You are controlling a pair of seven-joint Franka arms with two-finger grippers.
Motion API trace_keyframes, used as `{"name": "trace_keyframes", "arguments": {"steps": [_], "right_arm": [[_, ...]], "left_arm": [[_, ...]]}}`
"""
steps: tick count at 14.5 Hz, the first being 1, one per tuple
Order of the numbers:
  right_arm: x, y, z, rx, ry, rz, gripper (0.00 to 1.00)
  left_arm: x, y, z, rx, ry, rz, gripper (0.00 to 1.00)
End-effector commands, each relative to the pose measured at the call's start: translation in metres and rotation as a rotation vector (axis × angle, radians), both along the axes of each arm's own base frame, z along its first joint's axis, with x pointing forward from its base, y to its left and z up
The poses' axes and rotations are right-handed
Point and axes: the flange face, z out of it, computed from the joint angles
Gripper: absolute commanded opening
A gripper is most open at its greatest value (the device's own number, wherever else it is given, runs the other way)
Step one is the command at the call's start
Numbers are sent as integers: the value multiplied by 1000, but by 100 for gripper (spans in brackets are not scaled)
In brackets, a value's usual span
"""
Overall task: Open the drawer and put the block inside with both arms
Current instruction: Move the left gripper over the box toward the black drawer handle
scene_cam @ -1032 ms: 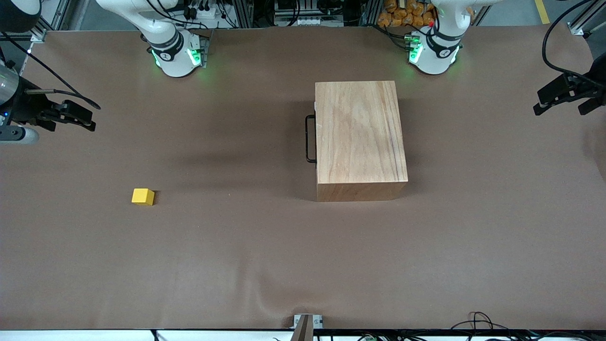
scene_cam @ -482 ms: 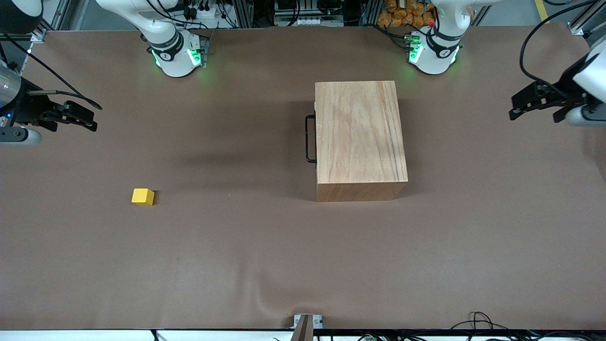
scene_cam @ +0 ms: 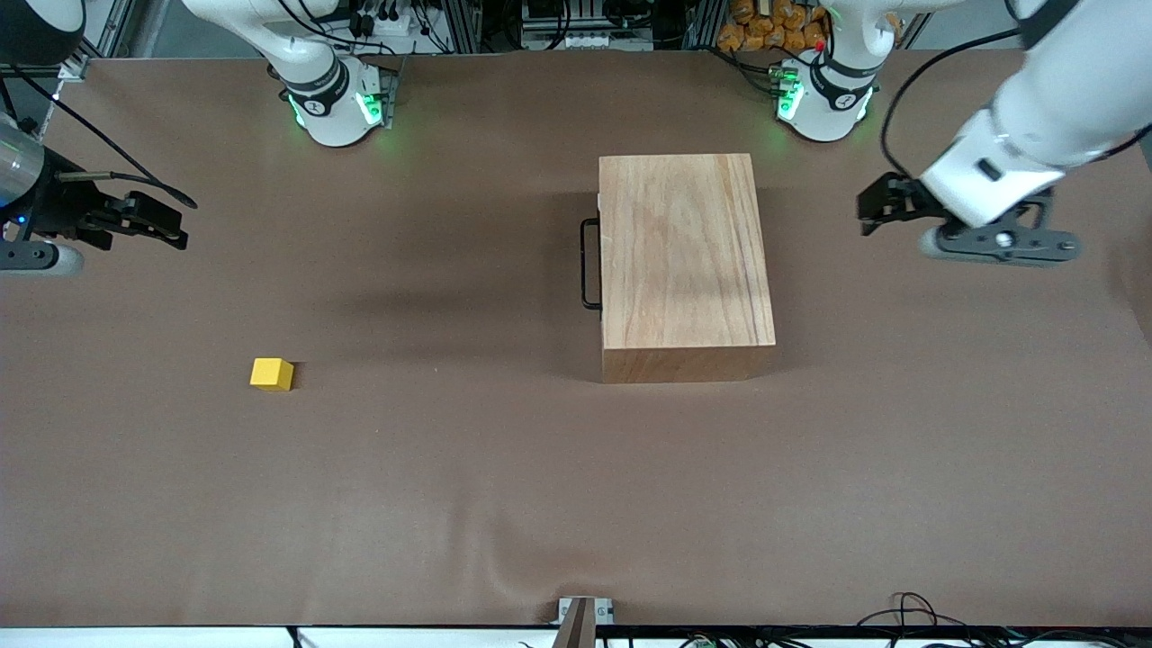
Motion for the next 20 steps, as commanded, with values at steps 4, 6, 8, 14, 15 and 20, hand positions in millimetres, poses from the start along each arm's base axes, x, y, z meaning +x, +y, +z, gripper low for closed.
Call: {"name": "trace_keyframes", "arguments": {"steps": [4, 6, 8, 14, 15, 20], "right_arm": [[-2, 6, 1, 0, 5, 10, 100], [-3, 9, 1, -1, 11, 13, 100], [-4, 13, 0, -1, 13, 20, 100], [-2, 14, -2, 1, 16, 21, 100], [-2, 15, -2, 1, 16, 22, 100], [-4, 18, -5, 0, 28, 29, 100]], "left_arm": [[-7, -87, -17, 32, 15, 93, 100], [-16, -125, -28, 31, 17, 100, 100], [-25, -164, -38, 36, 22, 145, 100], [-47, -255, -79, 9, 4, 206, 100], [-48, -268, -86, -2, -1, 238, 100], [-68, -322, -115, -8, -1, 264, 100]]}}
